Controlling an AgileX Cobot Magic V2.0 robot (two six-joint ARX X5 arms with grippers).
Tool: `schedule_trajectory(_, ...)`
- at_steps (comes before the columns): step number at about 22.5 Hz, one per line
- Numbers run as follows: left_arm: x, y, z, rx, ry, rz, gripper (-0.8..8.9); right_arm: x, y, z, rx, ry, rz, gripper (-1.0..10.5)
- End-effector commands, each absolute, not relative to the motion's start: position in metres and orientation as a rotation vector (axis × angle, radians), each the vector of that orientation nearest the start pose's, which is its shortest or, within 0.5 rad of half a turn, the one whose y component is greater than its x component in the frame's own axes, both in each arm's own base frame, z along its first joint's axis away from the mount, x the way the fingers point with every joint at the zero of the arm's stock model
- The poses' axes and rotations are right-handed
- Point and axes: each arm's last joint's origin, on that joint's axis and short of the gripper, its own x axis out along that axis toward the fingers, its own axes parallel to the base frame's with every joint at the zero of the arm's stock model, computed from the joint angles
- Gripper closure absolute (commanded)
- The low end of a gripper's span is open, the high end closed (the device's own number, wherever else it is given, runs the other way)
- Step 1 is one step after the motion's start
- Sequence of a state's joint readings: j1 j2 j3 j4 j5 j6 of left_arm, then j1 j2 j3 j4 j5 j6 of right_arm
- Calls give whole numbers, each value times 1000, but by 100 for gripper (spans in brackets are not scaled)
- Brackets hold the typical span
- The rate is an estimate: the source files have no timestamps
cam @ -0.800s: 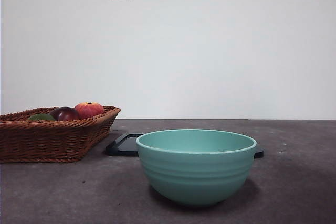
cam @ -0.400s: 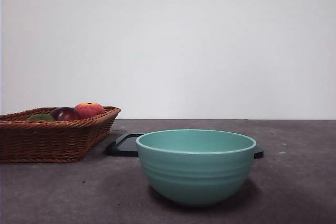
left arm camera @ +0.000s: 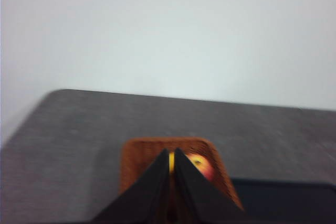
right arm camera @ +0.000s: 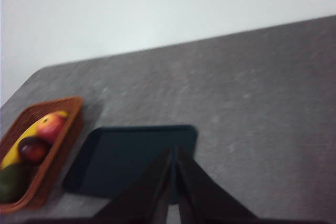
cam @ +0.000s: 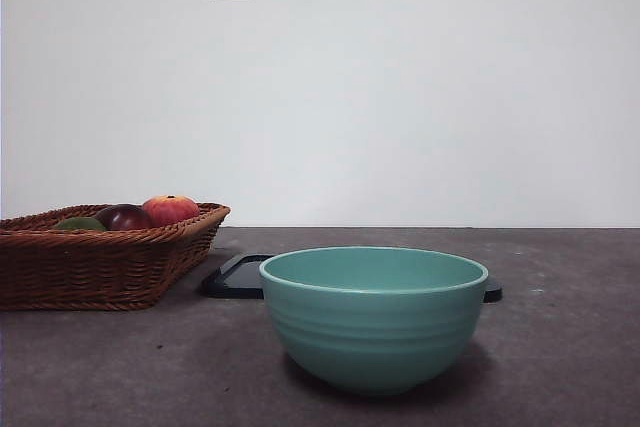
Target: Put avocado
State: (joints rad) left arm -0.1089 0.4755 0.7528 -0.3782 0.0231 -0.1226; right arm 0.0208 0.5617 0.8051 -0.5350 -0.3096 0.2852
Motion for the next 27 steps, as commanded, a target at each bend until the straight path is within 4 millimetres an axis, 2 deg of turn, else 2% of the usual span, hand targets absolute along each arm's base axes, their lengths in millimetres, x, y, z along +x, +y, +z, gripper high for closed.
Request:
schedule_trajectory(1, 98, -17, 350, -114, 109, -210, 799, 111, 17, 346, 276, 338, 349, 936)
schedule_trajectory(6, 95, -27, 351, -108, 166, -349, 799, 107, 32, 353, 173, 346, 501, 936)
schedule_trajectory(10, 90, -35, 350, -115, 189, -538, 799, 103, 42, 351, 84, 357, 661, 936)
schedule_trajectory(16, 84, -39, 349, -149, 229, -737, 799, 98, 42, 342, 73, 457, 678, 936)
schedule_trajectory(20, 81, -39, 344, -158, 282, -749, 799, 95, 41, 335, 69, 529, 673, 936)
schedule_trajectory(27, 79, -38, 339, -160, 337, -744, 779, 95, 41, 335, 69, 536, 693, 935)
